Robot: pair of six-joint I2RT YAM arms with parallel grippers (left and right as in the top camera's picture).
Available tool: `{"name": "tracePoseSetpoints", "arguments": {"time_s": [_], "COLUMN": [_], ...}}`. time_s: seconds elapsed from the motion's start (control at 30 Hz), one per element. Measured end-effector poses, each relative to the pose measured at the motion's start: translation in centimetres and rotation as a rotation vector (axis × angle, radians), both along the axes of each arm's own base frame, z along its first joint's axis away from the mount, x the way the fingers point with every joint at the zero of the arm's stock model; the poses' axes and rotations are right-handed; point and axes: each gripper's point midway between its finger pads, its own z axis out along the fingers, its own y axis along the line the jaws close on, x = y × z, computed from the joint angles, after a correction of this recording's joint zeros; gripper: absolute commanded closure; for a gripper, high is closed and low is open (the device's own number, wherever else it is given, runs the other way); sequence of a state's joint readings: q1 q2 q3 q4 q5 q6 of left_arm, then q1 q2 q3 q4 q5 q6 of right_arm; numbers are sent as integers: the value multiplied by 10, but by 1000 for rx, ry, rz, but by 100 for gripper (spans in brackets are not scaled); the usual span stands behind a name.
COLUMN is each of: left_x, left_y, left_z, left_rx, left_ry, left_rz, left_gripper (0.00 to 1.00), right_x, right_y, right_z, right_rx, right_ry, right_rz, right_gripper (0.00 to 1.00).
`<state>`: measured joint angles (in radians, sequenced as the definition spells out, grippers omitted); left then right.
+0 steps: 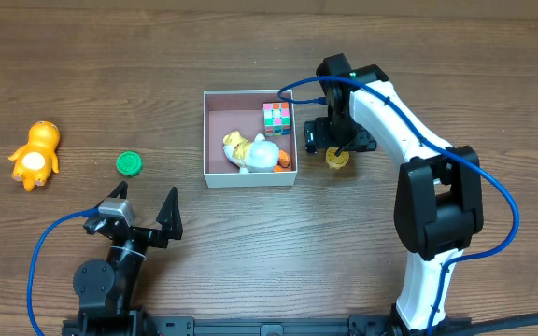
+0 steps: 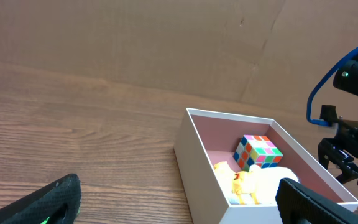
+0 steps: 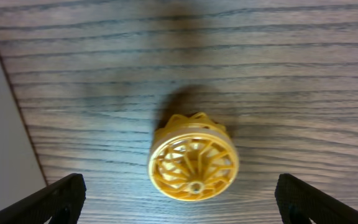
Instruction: Pack container
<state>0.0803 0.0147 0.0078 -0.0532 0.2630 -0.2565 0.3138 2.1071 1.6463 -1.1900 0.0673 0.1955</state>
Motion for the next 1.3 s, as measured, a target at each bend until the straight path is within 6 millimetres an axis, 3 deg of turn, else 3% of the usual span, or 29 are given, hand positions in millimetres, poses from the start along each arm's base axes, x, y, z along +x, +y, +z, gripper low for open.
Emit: {"name": "tracePoseSetpoints", "arguments": {"time_s": [0.6, 0.93, 1.3], "left_x": [0, 0, 0], "left_y": [0, 0, 0], "left_z": [0, 0, 0], "left_rx": [0, 0, 0], "left_ry": [0, 0, 0], "left_rz": [0, 0, 0], "left_gripper": [0, 0, 0], "right_x": [5, -8, 0], "right_y": [-1, -10, -9], "right_z": [-1, -23, -26], "right_rx": [21, 5, 15], "right_ry": [-14, 18, -19], "right_rz": [-20, -32, -35], "right_gripper": [0, 0, 0]}}
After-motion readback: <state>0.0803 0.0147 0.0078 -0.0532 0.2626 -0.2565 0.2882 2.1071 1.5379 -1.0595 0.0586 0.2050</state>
